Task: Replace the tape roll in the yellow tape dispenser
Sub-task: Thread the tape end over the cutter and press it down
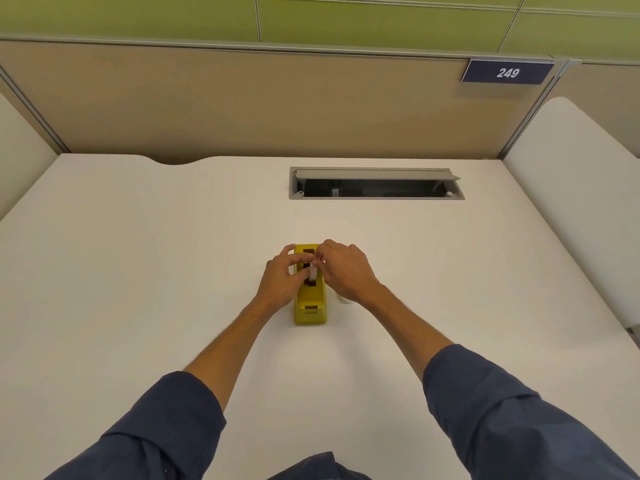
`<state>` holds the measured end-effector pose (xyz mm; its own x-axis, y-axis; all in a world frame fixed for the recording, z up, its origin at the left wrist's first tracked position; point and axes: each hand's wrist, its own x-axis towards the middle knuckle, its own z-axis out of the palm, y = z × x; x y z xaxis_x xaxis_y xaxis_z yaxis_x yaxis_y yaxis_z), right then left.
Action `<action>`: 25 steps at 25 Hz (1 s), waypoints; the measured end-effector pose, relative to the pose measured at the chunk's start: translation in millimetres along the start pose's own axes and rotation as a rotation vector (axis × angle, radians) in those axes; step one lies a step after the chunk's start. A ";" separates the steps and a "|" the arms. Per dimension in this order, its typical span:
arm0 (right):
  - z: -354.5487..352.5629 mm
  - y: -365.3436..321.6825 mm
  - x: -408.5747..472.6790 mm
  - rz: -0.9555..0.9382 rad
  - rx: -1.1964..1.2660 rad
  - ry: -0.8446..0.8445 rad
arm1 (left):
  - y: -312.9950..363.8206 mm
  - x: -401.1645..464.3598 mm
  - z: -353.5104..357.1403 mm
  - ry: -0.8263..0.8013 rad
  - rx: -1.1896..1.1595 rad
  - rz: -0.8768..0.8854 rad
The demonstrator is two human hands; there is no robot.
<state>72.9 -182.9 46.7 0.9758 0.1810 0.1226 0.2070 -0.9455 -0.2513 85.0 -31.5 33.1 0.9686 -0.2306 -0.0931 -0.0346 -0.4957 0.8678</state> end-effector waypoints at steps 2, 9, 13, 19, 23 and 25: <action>0.7 -0.2 -0.8 -0.006 -0.006 -0.003 | 0.6 0.5 -0.7 0.010 -0.001 0.001; 0.9 -0.9 -3.5 -0.020 -0.009 -0.006 | 0.4 1.2 -1.3 -0.006 0.014 0.023; -1.0 -2.6 -4.3 -0.011 0.000 -0.001 | -1.3 2.8 -2.0 -0.042 0.029 0.047; -1.6 -2.5 -10.6 -0.034 0.000 0.064 | -1.2 3.1 -1.8 -0.029 0.037 0.004; -0.7 -3.5 -16.0 -0.060 0.001 0.115 | -0.1 2.4 -2.0 -0.041 0.049 0.000; -0.4 -4.1 -18.2 -0.072 0.025 0.132 | -0.1 1.7 -2.1 -0.042 0.065 0.008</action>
<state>54.3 -182.4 45.9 0.9412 0.2091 0.2654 0.2790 -0.9240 -0.2615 87.2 -30.1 33.9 0.9572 -0.2688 -0.1075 -0.0597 -0.5467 0.8352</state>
